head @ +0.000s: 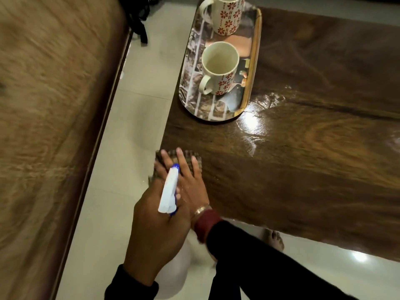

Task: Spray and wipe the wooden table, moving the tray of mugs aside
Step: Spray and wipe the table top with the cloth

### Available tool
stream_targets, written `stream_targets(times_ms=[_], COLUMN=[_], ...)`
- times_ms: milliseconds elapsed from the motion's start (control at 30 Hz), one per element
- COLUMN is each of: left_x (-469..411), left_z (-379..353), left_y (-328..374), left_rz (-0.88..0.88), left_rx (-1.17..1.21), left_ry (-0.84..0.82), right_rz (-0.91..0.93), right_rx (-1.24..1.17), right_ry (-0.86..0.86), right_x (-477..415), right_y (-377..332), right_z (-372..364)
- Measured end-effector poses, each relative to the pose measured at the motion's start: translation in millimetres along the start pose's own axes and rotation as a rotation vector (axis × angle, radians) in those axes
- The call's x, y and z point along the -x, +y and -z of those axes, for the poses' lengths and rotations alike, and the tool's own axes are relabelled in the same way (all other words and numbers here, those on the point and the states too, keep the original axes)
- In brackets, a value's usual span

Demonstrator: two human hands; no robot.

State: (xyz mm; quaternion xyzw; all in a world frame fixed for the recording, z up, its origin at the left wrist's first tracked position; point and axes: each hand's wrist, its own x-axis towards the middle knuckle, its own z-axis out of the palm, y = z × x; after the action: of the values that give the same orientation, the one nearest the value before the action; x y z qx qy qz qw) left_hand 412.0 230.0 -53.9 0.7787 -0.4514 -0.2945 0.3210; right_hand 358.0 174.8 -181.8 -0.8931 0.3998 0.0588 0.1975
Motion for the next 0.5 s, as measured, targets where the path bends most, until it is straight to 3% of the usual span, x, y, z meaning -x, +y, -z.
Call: stream_targets(times_ms=[67, 167, 300, 400, 500], left_x=[4, 6, -13, -34, -55], left_z=[-5, -18, -26, -37, -50], left_y=[2, 7, 15, 20, 21], left_rz=[-0.007, -0.037, -0.208, -0.432, -0.509], left_rx=[0.01, 0.037, 0.072, 0.048, 0.046], left_ry=[0.029, 0.031, 0.046, 0.189, 0.305], right_rz=[-0.028, -0.215, -0.459, -0.469, -0.482], right_rx=[-0.017, -0.012, -0.039, -0.004, 0.0], right_ry=[0.051, 0.107, 0.161, 0.159, 0.235], right_x=[38, 81, 82, 76, 78], right_y=[20, 77, 141, 143, 144], right_z=[-5, 2, 26, 21, 13])
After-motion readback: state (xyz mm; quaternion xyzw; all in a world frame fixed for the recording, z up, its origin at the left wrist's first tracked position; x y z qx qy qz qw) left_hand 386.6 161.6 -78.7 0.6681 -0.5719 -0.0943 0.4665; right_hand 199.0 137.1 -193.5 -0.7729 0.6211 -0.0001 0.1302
